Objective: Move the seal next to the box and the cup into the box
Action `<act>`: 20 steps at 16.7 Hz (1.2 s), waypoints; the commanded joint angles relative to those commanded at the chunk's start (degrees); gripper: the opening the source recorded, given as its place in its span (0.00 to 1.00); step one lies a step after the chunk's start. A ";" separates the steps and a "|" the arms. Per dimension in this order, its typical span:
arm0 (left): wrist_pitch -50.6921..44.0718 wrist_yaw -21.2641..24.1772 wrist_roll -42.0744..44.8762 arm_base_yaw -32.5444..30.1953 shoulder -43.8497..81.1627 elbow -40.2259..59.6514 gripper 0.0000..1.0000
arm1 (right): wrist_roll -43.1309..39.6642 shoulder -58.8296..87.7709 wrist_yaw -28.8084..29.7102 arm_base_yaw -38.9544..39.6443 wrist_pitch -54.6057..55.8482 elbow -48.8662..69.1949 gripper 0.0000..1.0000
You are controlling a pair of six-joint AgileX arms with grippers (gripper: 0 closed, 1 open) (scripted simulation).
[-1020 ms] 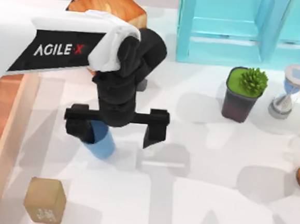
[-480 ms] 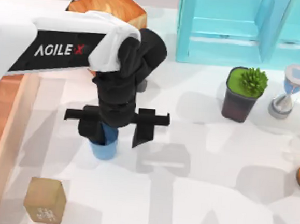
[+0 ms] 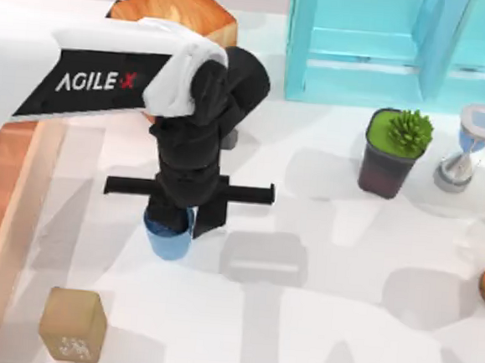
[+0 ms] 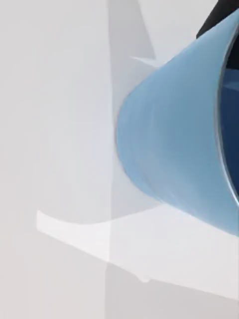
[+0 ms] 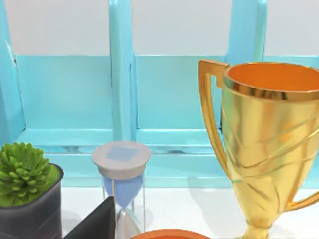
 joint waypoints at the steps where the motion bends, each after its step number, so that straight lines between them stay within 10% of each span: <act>1: 0.00 0.00 0.00 0.00 0.00 0.00 0.00 | 0.00 0.00 0.00 0.00 0.00 0.00 1.00; 20: -17.40 -0.09 13.80 14.01 -14.63 2.88 0.00 | 0.00 0.00 0.00 0.00 0.00 0.00 1.00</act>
